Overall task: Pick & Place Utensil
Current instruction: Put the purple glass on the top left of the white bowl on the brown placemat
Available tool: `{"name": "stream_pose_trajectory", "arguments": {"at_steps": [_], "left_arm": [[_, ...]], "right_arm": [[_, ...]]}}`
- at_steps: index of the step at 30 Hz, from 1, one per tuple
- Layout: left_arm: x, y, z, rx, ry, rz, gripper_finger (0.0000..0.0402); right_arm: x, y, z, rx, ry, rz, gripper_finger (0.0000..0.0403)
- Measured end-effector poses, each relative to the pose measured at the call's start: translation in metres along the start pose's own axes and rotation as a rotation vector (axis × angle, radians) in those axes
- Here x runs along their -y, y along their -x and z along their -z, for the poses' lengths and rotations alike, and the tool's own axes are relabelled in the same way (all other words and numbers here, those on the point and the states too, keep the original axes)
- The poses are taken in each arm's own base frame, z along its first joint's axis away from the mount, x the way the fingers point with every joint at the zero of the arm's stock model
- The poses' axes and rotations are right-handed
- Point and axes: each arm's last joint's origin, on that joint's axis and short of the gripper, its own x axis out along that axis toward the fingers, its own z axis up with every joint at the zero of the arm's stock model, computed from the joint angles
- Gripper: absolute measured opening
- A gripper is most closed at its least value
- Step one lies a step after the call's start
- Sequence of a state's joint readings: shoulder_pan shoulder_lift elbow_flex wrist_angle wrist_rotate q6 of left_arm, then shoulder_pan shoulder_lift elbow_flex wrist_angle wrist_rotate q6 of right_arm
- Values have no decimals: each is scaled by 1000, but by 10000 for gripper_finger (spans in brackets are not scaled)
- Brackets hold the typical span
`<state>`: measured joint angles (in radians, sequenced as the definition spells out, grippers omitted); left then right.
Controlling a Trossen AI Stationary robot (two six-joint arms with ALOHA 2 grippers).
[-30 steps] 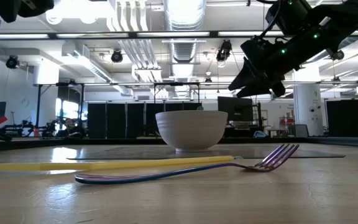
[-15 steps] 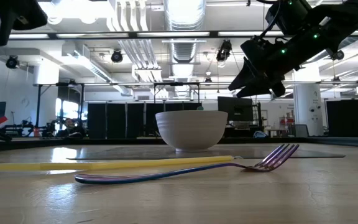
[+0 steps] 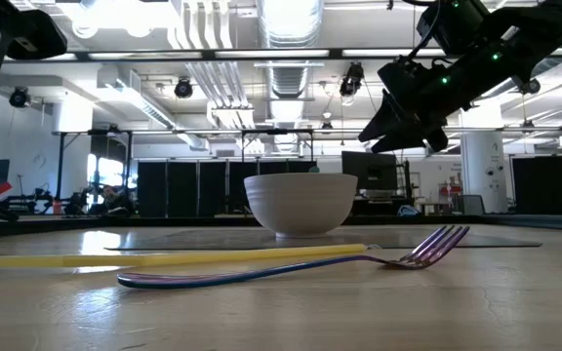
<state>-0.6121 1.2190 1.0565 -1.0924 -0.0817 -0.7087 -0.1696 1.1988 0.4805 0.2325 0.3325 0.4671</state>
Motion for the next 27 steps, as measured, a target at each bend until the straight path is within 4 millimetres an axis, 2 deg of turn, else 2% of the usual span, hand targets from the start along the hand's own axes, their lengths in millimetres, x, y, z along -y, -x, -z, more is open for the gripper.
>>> {"name": "stream_pose_trajectory", "arguments": {"at_steps": [5, 14, 21, 27], "left_arm": [[0, 0, 0, -10, -26, 16, 10], [-1, 5, 0, 1, -65, 15, 5], [-2, 28, -10, 115, -138, 5, 4], [-16, 56, -17, 229, -142, -118, 6]], "right_arm": [[0, 0, 0, 0, 0, 0, 214], [0, 0, 0, 0, 0, 0, 215], [0, 0, 0, 1, 0, 0, 216], [0, 0, 0, 1, 0, 0, 211]]}}
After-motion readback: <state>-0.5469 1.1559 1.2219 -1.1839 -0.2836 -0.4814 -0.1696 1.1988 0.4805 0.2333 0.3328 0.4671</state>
